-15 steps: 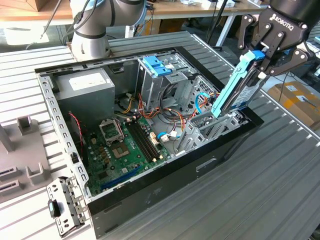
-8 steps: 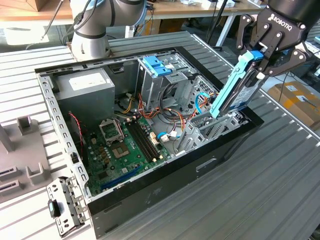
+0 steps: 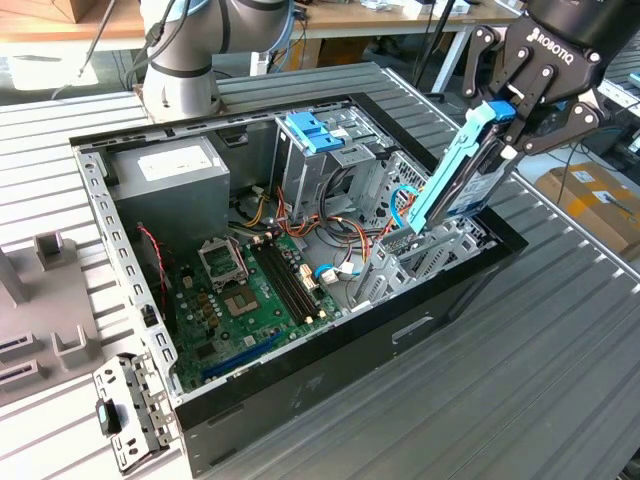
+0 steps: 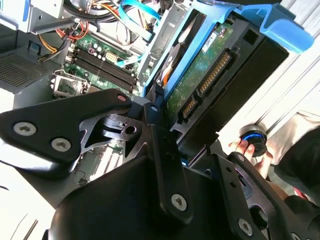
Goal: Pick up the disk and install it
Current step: 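Insert the disk into the insertion slot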
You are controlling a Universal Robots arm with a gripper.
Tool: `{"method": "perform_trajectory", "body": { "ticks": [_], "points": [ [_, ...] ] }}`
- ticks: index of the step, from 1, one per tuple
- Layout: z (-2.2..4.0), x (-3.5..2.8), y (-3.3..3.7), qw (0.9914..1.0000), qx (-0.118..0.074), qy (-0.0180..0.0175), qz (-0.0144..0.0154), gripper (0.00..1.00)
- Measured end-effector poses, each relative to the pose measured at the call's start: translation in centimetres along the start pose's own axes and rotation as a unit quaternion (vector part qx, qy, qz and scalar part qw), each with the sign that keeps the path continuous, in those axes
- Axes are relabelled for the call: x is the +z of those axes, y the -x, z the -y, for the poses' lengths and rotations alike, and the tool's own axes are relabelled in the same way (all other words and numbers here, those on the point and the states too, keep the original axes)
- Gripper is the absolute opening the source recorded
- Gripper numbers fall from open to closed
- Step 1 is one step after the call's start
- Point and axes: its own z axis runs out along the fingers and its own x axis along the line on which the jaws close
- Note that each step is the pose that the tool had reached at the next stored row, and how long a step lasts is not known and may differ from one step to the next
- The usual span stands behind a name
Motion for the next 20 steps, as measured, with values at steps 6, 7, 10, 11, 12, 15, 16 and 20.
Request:
{"method": "perform_trajectory", "body": {
  "ticks": [6,7,10,11,12,15,16,20],
  "points": [
    [-0.18,0.40,-0.14,0.99990,-0.014,0.0006,-0.0004,0.36],
    [-0.21,0.46,-0.15,0.99986,-0.017,0.0007,-0.0005,0.36],
    [-0.31,0.72,-0.16,0.99982,-0.019,0.0008,-0.0006,0.36],
    [-0.32,0.84,-0.16,0.99982,-0.019,0.0008,-0.0006,0.36],
    [-0.35,0.98,-0.17,0.99982,-0.019,0.0008,-0.0007,0.36],
    [-0.61,1.23,-0.13,0.99982,-0.019,0.0008,-0.0007,0.36],
    [-0.69,1.30,-0.12,0.99982,-0.019,0.0008,-0.0006,0.36],
    [-0.81,1.69,0.12,0.99982,-0.019,0.0008,-0.0006,0.36]
  ]
}}
